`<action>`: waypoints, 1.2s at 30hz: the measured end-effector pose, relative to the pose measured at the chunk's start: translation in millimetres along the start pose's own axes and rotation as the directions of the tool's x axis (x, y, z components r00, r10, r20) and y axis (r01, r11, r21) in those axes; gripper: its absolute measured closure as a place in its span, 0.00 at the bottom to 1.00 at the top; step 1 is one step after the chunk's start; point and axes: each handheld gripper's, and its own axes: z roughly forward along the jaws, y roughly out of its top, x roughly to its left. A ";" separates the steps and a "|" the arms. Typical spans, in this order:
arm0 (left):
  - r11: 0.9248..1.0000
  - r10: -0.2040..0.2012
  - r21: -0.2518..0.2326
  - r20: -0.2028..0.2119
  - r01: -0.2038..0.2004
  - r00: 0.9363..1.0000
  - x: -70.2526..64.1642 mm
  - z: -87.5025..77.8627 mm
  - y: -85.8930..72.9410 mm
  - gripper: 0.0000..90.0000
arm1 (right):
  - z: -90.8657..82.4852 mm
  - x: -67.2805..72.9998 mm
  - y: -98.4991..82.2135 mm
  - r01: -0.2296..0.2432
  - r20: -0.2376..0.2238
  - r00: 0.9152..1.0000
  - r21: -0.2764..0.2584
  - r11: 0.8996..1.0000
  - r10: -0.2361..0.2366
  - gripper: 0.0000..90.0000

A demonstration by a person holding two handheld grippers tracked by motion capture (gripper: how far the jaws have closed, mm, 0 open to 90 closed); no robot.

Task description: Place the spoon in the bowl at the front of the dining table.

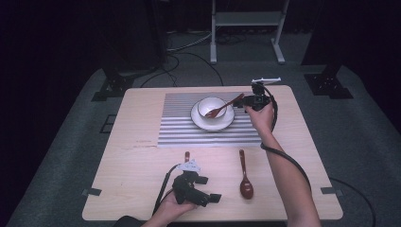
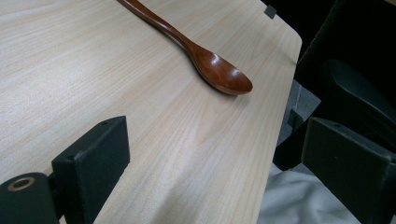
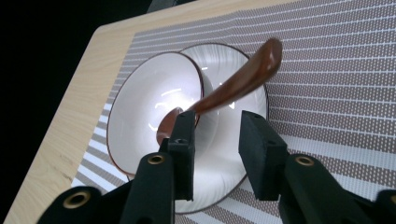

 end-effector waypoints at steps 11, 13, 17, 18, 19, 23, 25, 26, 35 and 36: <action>1.000 -0.006 -0.004 -0.006 0.006 1.000 2.3 0.6 0.7 0.07 | -9.7 -5.3 -10.5 0.027 -0.035 0.999 0.019 0.999 -0.026 0.63; 1.000 -0.011 -0.004 -0.006 0.011 1.000 2.1 0.5 0.3 0.07 | -12.8 -6.6 -12.4 0.023 -0.047 0.999 0.017 1.000 -0.022 0.61; 1.000 -0.011 -0.006 -0.007 0.011 1.000 2.1 0.2 0.3 0.07 | -19.5 -11.3 -18.2 0.022 -0.069 0.997 0.020 1.000 -0.020 0.57; 1.000 -0.010 -0.006 -0.007 0.010 1.000 2.5 0.0 0.4 0.07 | -21.0 -12.7 -19.7 0.021 -0.072 0.997 0.021 1.000 -0.019 0.57; 1.000 -0.010 -0.005 -0.007 0.010 1.000 2.8 0.0 0.3 0.07 | -22.1 -13.5 -20.9 0.020 -0.075 0.997 0.021 1.000 -0.018 0.56; 1.000 -0.010 -0.004 -0.007 0.010 1.000 2.9 -0.6 -0.7 0.07 | -27.8 -18.9 -27.2 0.015 -0.084 0.996 0.021 1.000 -0.013 0.54; 1.000 -0.007 -0.006 -0.007 0.007 1.000 2.4 -1.0 -0.9 0.07 | -29.9 -20.4 -29.7 0.017 -0.088 0.996 0.020 1.000 -0.015 0.54; 1.000 -0.007 -0.008 -0.008 0.007 1.000 2.2 -1.2 -0.8 0.07 | -31.3 -21.0 -31.6 0.017 -0.091 0.996 0.022 1.000 -0.015 0.53; 1.000 -0.013 -0.008 -0.010 0.013 1.000 3.8 -1.0 -0.5 0.07 | -34.7 -20.0 -42.7 0.041 -0.106 0.994 0.047 0.998 -0.036 0.51; 1.000 -0.014 -0.008 -0.011 0.014 1.000 4.0 -1.1 -0.5 0.07 | -34.6 -19.6 -44.6 0.045 -0.110 0.993 0.051 0.998 -0.040 0.51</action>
